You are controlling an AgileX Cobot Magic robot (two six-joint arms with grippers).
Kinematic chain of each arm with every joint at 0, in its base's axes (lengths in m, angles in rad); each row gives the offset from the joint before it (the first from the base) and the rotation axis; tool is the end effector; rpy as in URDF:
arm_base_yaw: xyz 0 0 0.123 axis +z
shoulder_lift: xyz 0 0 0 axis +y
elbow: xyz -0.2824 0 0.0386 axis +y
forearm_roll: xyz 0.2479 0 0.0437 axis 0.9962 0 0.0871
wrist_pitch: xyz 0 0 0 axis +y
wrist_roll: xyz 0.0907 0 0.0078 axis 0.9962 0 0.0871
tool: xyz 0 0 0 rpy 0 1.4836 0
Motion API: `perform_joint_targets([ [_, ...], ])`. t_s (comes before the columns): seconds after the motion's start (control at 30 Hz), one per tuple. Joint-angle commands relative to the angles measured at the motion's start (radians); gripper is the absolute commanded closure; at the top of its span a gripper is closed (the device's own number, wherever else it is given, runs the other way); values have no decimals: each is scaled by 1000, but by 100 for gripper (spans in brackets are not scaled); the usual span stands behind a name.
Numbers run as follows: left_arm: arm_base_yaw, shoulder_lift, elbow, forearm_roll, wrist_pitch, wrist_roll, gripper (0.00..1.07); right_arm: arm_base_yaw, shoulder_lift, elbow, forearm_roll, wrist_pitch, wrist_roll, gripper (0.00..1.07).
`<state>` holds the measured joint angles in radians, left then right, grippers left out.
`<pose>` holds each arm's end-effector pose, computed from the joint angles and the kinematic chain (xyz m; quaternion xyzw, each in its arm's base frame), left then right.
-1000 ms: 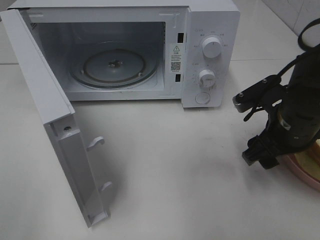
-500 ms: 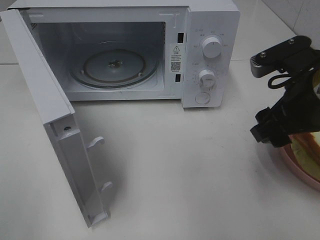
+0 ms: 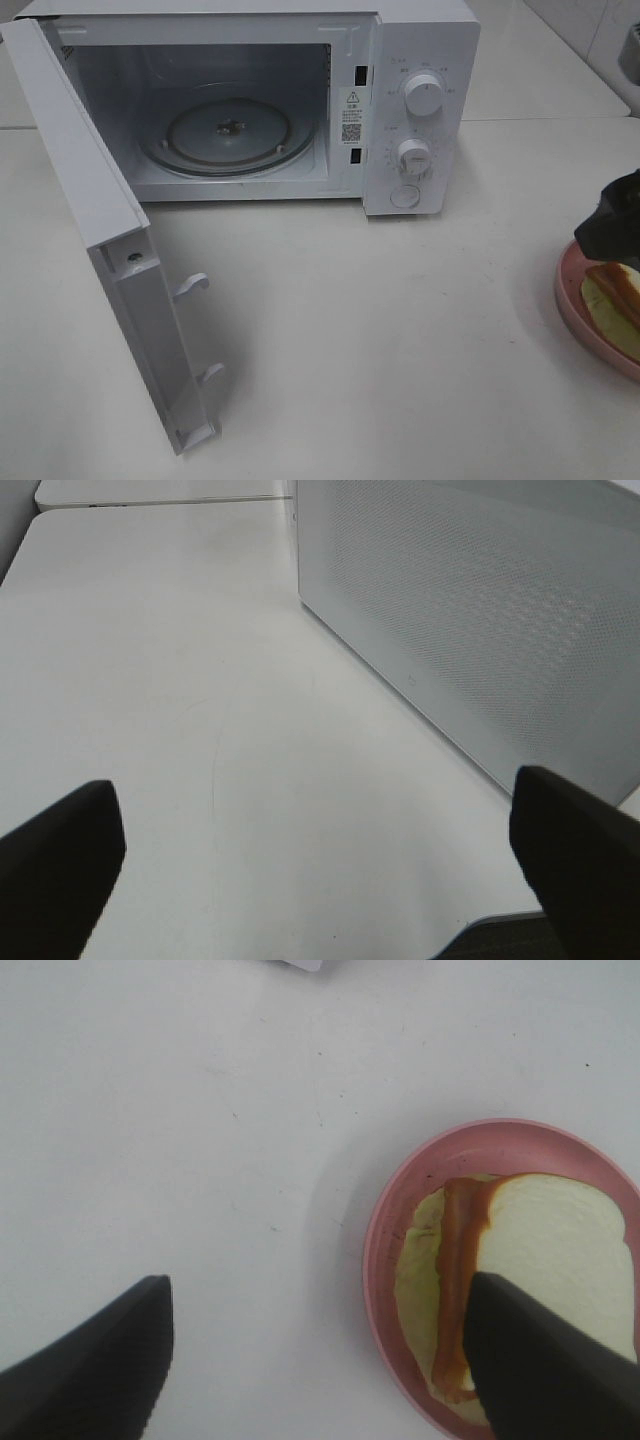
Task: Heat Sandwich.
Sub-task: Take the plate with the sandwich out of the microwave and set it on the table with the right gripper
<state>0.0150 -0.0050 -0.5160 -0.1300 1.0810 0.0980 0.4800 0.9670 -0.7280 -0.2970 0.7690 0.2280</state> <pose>-0.0086 -0.0106 0.2805 0.0392 0.8504 -0.0353 0.5236 0.1665 0.0658 0.2914 -0.1851 0.9213 -0.0138 0.3418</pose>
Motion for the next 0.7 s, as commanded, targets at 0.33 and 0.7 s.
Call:
perform_joint_targets([
  [0.33, 3, -8, 1, -7, -10, -7, 6, -1, -247, 1, 125, 156, -141, 31],
  [0.7, 3, -8, 1, -7, -10, -7, 6, -3, -485, 3, 125, 251, -152, 31],
])
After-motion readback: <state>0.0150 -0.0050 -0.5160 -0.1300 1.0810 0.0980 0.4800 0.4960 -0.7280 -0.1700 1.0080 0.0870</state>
